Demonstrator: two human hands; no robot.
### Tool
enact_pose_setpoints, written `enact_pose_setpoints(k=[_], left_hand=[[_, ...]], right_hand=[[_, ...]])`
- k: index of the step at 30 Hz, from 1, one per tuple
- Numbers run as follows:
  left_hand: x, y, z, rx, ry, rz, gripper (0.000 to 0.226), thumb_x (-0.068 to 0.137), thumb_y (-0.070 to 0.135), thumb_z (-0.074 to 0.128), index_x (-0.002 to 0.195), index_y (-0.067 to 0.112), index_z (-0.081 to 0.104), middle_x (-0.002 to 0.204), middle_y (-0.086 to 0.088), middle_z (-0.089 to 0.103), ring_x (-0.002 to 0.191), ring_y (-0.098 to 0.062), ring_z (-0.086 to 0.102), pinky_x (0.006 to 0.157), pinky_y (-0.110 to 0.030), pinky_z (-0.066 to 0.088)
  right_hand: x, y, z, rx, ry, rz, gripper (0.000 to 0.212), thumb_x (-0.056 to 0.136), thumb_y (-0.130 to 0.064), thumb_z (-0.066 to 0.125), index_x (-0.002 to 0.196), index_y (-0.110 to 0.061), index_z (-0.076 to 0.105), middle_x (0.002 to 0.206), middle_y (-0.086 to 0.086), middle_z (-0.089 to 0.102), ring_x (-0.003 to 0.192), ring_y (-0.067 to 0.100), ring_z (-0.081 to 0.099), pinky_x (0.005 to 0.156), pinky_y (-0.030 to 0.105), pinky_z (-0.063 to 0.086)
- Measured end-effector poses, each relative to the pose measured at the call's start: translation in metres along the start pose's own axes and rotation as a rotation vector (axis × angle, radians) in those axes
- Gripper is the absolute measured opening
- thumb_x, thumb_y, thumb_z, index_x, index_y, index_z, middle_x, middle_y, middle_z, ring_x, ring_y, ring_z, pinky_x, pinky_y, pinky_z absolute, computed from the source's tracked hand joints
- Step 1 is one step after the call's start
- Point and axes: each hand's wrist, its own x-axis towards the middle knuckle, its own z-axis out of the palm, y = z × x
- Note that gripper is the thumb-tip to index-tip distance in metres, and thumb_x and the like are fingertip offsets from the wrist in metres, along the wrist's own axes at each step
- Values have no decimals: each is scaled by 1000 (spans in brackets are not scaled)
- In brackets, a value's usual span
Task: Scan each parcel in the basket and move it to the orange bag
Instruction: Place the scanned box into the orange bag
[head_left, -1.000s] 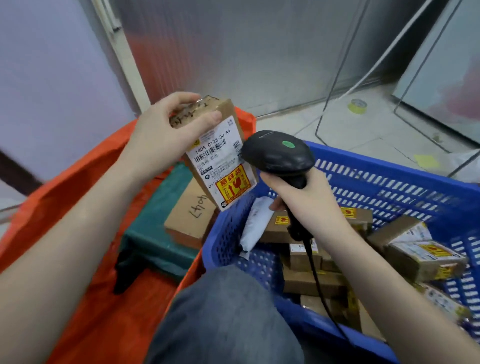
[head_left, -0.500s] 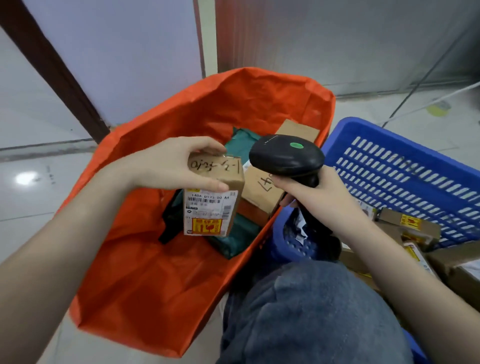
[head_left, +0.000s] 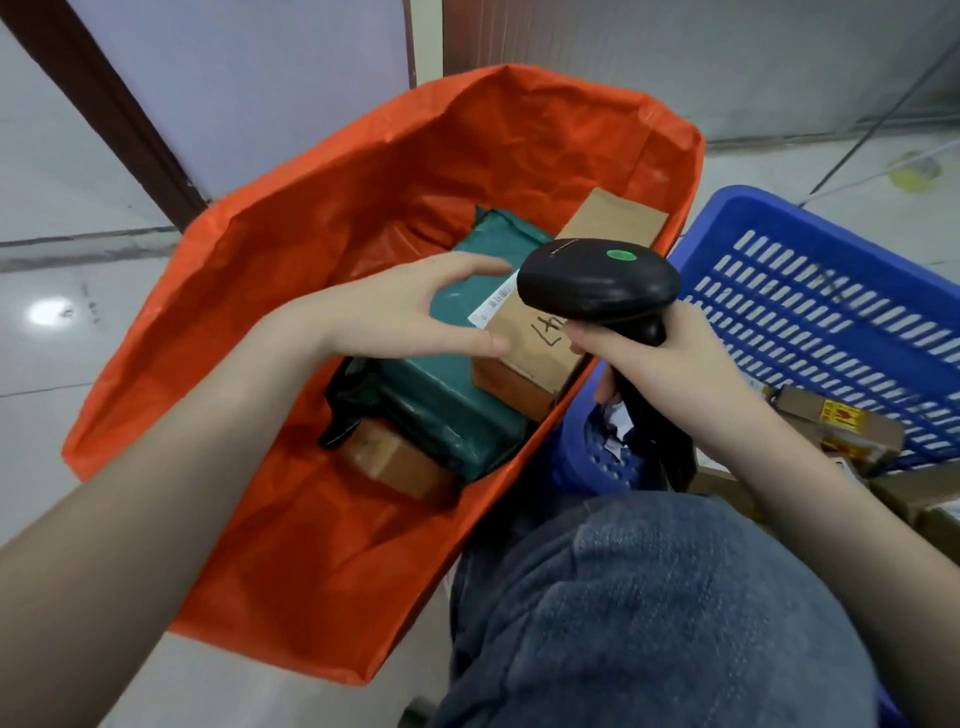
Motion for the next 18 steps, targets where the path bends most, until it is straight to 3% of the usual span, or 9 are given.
enact_pose_setpoints(k=[3, 8, 14, 18], left_hand=[[3, 22, 1, -43, 135, 63, 82, 78, 62, 56, 149, 36, 26, 153, 19, 27, 139, 5, 24, 117, -25, 19], [12, 68, 5, -55, 237, 175, 79, 82, 56, 52, 151, 29, 24, 154, 16, 26, 137, 9, 21, 104, 3, 14], [36, 145, 16, 33, 228, 339, 73, 91, 42, 58, 151, 19, 24, 156, 8, 26, 140, 4, 21, 109, -4, 14], [54, 203, 34, 101, 201, 432, 74, 91, 40, 60, 151, 16, 23, 157, 5, 25, 137, 5, 20, 110, -8, 14]], right_hand=[[-4, 1, -11, 10, 67, -13, 25, 83, -33, 68, 81, -8, 66, 52, 11, 62, 47, 12, 59, 55, 19, 49], [-20, 1, -43, 54, 198, -22, 26, 83, -30, 69, 85, -5, 64, 51, 11, 60, 47, 11, 58, 55, 21, 50], [-59, 2, -107, 34, 353, -10, 31, 83, -37, 68, 77, -7, 62, 44, 1, 58, 40, 6, 53, 45, 17, 45], [-90, 12, -153, 70, 481, 12, 21, 82, -40, 69, 82, -21, 61, 58, 6, 65, 57, 20, 62, 55, 28, 51]])
